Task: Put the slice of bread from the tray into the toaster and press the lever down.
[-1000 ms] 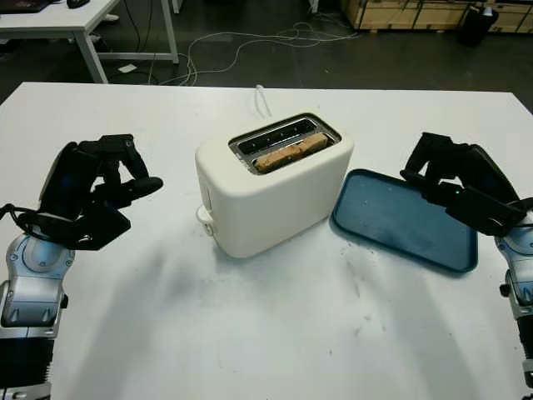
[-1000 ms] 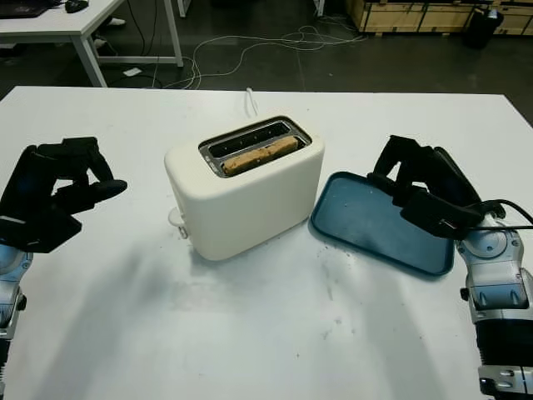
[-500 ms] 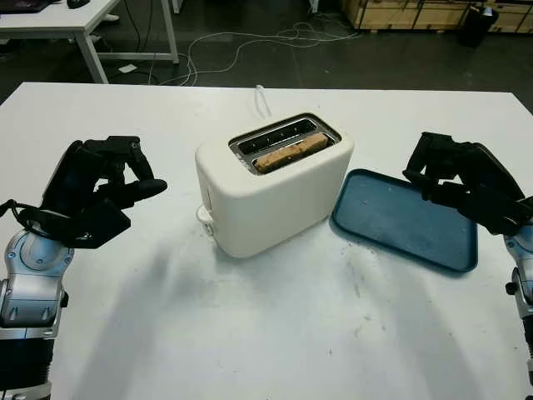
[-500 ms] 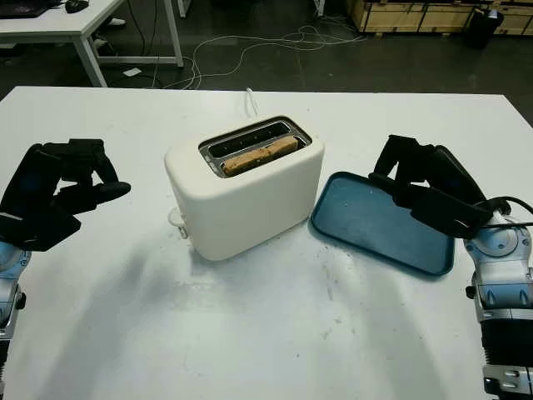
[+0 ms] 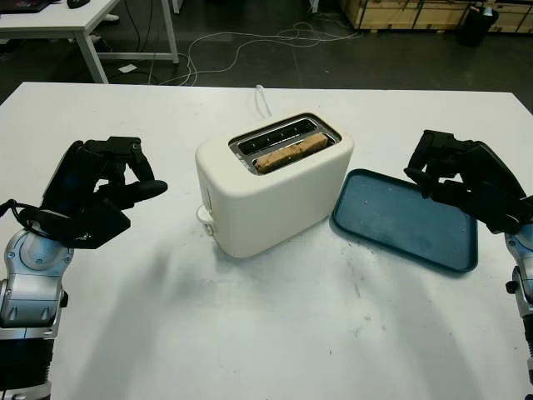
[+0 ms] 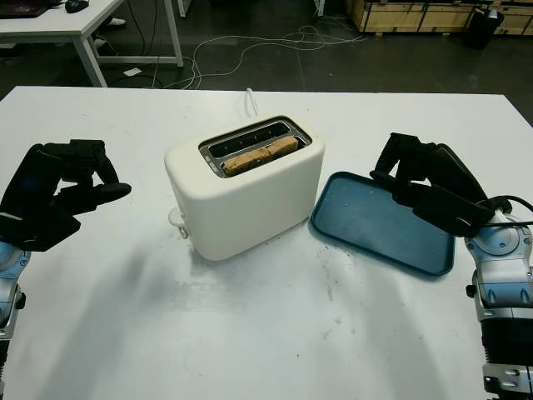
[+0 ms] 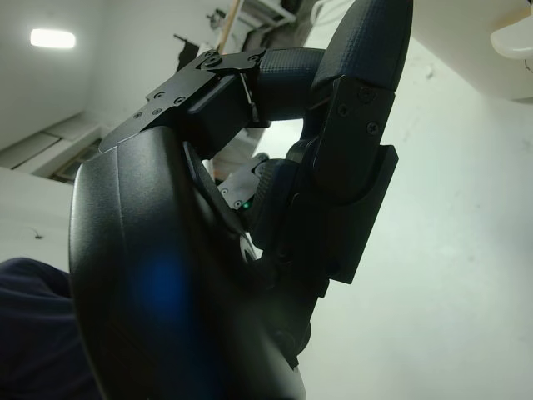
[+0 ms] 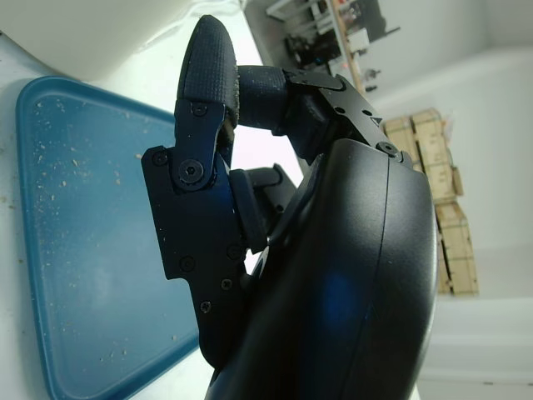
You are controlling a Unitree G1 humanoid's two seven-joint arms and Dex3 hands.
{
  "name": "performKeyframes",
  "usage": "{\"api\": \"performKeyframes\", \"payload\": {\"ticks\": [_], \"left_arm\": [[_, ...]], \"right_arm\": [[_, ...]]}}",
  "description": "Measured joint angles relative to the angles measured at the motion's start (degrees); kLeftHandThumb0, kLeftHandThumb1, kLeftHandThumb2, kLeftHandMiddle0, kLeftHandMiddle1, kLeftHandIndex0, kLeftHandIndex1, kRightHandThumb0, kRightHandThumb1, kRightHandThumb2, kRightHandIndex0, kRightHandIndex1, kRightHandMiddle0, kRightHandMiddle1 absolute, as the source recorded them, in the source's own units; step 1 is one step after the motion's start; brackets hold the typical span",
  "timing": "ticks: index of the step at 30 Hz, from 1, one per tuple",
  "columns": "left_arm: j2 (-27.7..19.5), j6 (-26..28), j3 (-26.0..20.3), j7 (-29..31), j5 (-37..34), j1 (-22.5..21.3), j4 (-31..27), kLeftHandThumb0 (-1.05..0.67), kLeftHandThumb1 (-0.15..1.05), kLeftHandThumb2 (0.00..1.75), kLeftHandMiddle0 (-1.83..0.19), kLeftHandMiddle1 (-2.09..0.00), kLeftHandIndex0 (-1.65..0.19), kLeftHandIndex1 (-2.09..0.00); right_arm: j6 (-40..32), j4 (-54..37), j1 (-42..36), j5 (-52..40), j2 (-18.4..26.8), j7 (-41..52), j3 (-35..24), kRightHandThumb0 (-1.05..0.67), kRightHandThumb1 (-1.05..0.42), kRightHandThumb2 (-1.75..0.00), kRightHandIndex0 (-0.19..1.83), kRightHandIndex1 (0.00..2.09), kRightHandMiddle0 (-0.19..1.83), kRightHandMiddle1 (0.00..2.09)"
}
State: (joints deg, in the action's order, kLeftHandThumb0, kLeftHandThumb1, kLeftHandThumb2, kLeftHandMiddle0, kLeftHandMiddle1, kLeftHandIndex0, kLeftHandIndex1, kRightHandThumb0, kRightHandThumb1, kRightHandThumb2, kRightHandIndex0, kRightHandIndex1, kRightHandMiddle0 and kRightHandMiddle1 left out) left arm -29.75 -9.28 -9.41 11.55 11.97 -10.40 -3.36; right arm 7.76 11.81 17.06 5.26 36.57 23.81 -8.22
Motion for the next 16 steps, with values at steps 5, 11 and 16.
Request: {"api": "performKeyframes", "payload": {"ticks": [5, 11, 16], "left_arm": [[0.0, 0.0, 0.0, 0.0, 0.01, 0.0, 0.0, -0.9, 0.92, 0.08, -1.18, -1.69, -1.05, -1.42], [0.0, 0.0, 0.0, 0.0, 0.01, 0.0, 0.0, -0.89, 0.91, 0.07, -1.17, -1.71, -1.04, -1.46], [0.0, 0.04, 0.0, 0.0, 0.01, 0.0, 0.0, -0.89, 0.91, 0.07, -1.18, -1.7, -1.05, -1.45]], "right_arm": [[0.05, 0.05, 0.0, 0.0, 0.0, 0.0, 0.0, -0.73, -0.92, -0.45, 0.73, 1.75, 0.49, 1.75], [0.04, 0.04, 0.0, 0.01, 0.0, 0.0, 0.01, -0.73, -0.92, -0.46, 0.73, 1.75, 0.49, 1.75], [0.04, 0.04, 0.0, 0.02, 0.0, 0.0, 0.01, -0.73, -0.92, -0.46, 0.73, 1.75, 0.49, 1.75]]}}
